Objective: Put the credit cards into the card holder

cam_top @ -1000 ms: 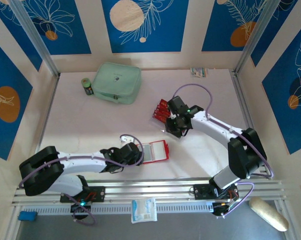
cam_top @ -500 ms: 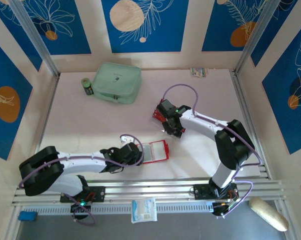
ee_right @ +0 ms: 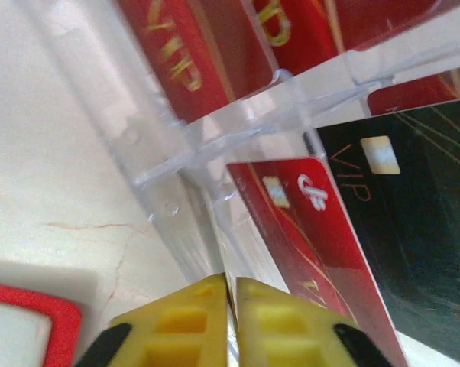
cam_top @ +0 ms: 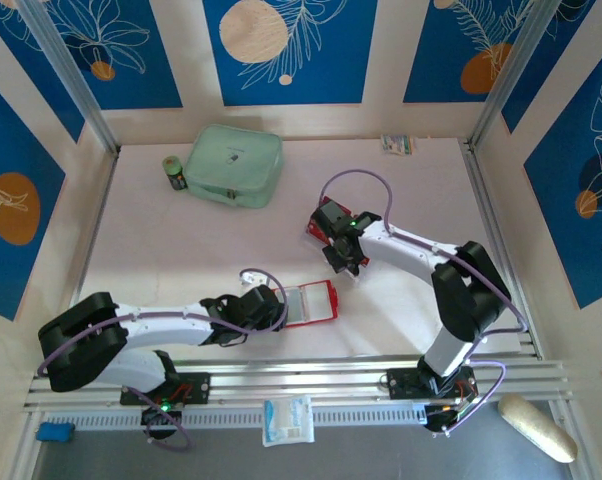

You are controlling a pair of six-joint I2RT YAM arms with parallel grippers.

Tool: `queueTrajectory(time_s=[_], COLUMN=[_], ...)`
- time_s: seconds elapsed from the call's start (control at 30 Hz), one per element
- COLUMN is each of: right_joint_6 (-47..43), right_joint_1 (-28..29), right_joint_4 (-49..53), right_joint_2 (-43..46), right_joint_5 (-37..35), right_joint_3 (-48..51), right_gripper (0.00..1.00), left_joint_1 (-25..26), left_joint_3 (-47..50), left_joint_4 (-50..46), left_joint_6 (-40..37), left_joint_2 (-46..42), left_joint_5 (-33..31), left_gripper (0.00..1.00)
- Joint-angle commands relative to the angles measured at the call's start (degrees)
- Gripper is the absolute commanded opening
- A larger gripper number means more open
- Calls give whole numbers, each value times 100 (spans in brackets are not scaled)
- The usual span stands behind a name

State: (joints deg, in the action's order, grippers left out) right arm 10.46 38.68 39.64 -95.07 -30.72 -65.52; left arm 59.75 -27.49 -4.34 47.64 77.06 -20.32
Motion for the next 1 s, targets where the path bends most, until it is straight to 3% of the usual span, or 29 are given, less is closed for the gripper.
queueTrajectory(time_s=[0.0, 0.23, 0.4, 0.73, 0.97], right_joint_6=[-314, -325, 362, 2390, 3130], right_joint_1=[42, 264, 352, 297, 329], right_joint_4=[-166, -92, -220, -2306, -3479], right_joint_2=[390, 938, 1378, 2102, 1943], right_joint_5=[258, 505, 1078, 3249, 3841], right_joint_3=[39, -136, -22, 1823, 2696], right_gripper=[5, 0, 0, 0, 0], left_joint_1=[-39, -33, -34, -41, -38], left_joint_3=[147, 138, 87, 42, 63], left_joint_4=[-248, -390, -497, -743, -856], left_joint_6=[61, 88, 113, 141, 158], left_joint_2=[174, 115, 108, 47, -68], left_joint_5=[282, 272, 269, 253, 232], left_gripper=[94, 95, 94, 94, 94])
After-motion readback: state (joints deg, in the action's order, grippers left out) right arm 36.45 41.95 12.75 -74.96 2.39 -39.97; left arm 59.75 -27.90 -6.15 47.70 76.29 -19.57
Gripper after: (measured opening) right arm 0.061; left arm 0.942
